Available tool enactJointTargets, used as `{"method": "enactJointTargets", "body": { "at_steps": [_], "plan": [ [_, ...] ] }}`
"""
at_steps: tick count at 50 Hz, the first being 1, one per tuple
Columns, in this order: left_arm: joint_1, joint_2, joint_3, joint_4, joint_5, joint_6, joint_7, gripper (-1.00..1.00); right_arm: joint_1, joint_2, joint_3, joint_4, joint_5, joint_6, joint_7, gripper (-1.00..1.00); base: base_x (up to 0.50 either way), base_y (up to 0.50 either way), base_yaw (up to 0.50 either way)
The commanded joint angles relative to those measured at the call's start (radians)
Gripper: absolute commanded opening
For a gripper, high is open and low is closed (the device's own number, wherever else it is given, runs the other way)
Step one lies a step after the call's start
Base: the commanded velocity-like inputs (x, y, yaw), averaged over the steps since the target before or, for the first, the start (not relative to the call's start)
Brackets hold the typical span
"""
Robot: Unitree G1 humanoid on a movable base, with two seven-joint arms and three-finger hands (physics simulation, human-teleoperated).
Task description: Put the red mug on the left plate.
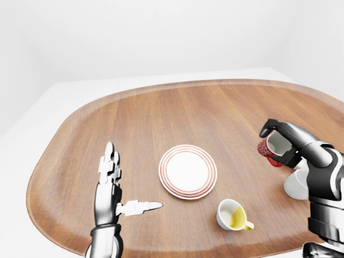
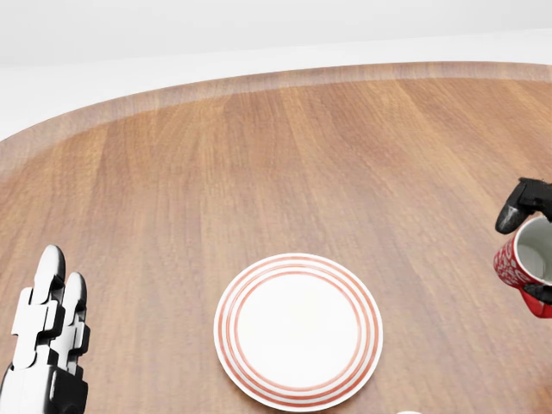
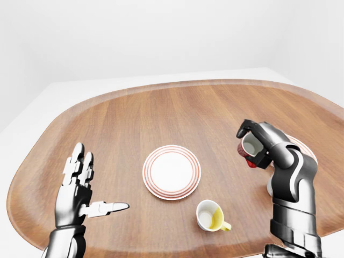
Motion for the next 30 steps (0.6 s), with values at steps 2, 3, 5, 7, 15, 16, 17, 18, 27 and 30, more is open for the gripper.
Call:
{"method": "enactJointTargets", "body": {
  "at_steps": [2, 3, 5, 7, 15, 16, 17, 18, 27, 30],
  "plan": [
    [-0.004, -0.003, 0.009, 0.006, -0.007, 0.000, -0.007, 1.00, -0.455, 0.075, 0.309, 0.185, -0.098, 0.000, 0.000, -1.00, 0.00, 0.00, 0.00],
    [-0.004, -0.004, 0.009, 0.006, -0.007, 0.000, -0.008, 1.00, -0.477, 0.091, 0.321, 0.212, -0.109, 0.000, 0.000, -1.00, 0.00, 0.00, 0.00],
    [-0.007, -0.004, 0.011, 0.009, -0.008, 0.000, -0.009, 1.00, -0.549, 0.137, 0.351, 0.307, -0.117, 0.000, 0.000, -1.00, 0.00, 0.00, 0.00],
    [-0.007, -0.005, 0.013, 0.010, -0.009, 0.000, -0.010, 1.00, -0.606, 0.166, 0.363, 0.390, -0.115, 0.000, 0.000, -1.00, 0.00, 0.00, 0.00],
    [-0.009, -0.008, 0.019, 0.013, -0.015, 0.000, -0.018, 1.00, -0.766, 0.291, 0.445, 0.691, -0.127, 0.000, -0.050, -1.00, 0.00, 0.00, 0.00],
    [-0.008, -0.008, 0.019, 0.014, -0.015, 0.000, -0.018, 1.00, -0.771, 0.304, 0.451, 0.710, -0.131, 0.000, -0.057, -1.00, 0.00, 0.00, 0.00],
    [-0.008, -0.008, 0.019, 0.014, -0.015, 0.000, -0.019, 1.00, -0.778, 0.321, 0.460, 0.738, -0.138, 0.000, -0.066, -1.00, 0.00, 0.00, 0.00],
    [-0.008, -0.008, 0.020, 0.015, -0.017, 0.000, -0.020, 1.00, -0.784, 0.347, 0.479, 0.785, -0.151, 0.000, -0.088, -1.00, 0.00, 0.00, 0.00],
    [-0.006, -0.010, 0.024, 0.015, -0.021, 0.000, -0.027, 1.00, -0.757, 0.478, 0.531, 0.836, -0.230, -0.024, -0.121, -1.00, 0.00, 0.00, 0.00],
    [-0.004, -0.010, 0.024, 0.015, -0.021, 0.000, -0.029, 1.00, -0.755, 0.500, 0.539, 0.874, -0.251, -0.037, -0.139, -1.00, 0.00, 0.00, 0.00]
  ]
}}
